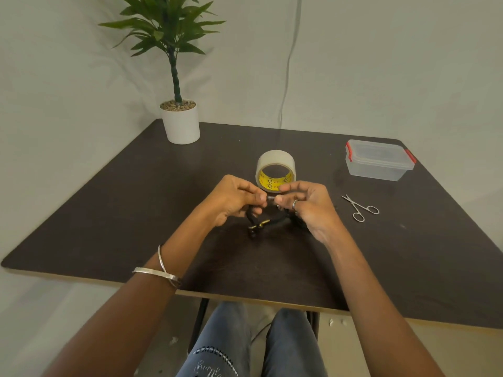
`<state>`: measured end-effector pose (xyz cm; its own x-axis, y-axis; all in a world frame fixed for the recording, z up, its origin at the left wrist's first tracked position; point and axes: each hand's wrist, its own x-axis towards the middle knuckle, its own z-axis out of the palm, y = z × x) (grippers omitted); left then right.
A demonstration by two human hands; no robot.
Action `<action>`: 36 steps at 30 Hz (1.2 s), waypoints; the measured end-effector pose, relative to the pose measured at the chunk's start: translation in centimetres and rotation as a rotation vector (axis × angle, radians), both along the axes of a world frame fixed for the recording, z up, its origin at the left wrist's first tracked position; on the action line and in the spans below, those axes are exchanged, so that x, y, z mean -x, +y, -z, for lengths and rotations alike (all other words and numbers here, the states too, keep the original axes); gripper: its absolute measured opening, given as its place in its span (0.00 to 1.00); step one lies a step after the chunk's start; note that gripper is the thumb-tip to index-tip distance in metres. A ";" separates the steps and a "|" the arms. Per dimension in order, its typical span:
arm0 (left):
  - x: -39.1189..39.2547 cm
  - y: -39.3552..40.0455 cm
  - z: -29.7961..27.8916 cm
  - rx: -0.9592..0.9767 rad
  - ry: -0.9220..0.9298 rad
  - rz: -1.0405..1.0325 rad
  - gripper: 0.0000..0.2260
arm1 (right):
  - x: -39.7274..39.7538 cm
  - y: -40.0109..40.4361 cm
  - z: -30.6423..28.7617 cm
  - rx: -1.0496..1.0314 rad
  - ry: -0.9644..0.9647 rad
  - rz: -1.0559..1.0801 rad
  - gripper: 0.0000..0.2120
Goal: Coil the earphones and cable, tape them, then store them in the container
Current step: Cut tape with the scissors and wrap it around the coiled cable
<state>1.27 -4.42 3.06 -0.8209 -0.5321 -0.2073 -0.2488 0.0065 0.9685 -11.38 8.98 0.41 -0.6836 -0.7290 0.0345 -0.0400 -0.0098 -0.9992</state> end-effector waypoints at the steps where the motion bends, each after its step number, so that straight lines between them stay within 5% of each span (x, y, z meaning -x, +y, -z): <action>1: -0.1 0.0 0.0 0.051 -0.010 -0.009 0.06 | -0.2 -0.1 0.1 -0.004 -0.008 0.004 0.10; 8: -1.4 -1.5 1.6 0.561 -0.096 -0.209 0.06 | -1.3 -1.8 0.9 -0.046 0.082 0.081 0.05; 16: -3.3 -4.6 4.7 0.758 -0.233 -0.477 0.09 | -1.9 -1.7 1.6 -0.091 0.412 0.108 0.12; 23: -2.9 -5.7 4.2 0.473 -0.207 -0.496 0.02 | -1.0 -1.8 0.5 0.015 0.558 0.228 0.06; 26: -2.1 -5.7 3.3 0.467 -0.111 -0.548 0.03 | 0.4 -2.2 -1.5 0.094 0.618 0.349 0.11; 32: 2.0 -5.3 2.4 0.210 -0.024 -0.364 0.10 | 4.2 -4.5 -3.9 -0.468 0.897 0.072 0.39; 36: 4.2 -5.4 2.8 0.168 -0.116 -0.276 0.13 | 6.1 -4.9 -2.2 -0.419 0.892 -0.026 0.31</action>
<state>-2.97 -9.83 0.28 -0.6171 -0.7657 -0.1816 -0.3722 0.0807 0.9246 -17.47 4.08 2.56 -0.5162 -0.8146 0.2646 -0.7853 0.3268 -0.5258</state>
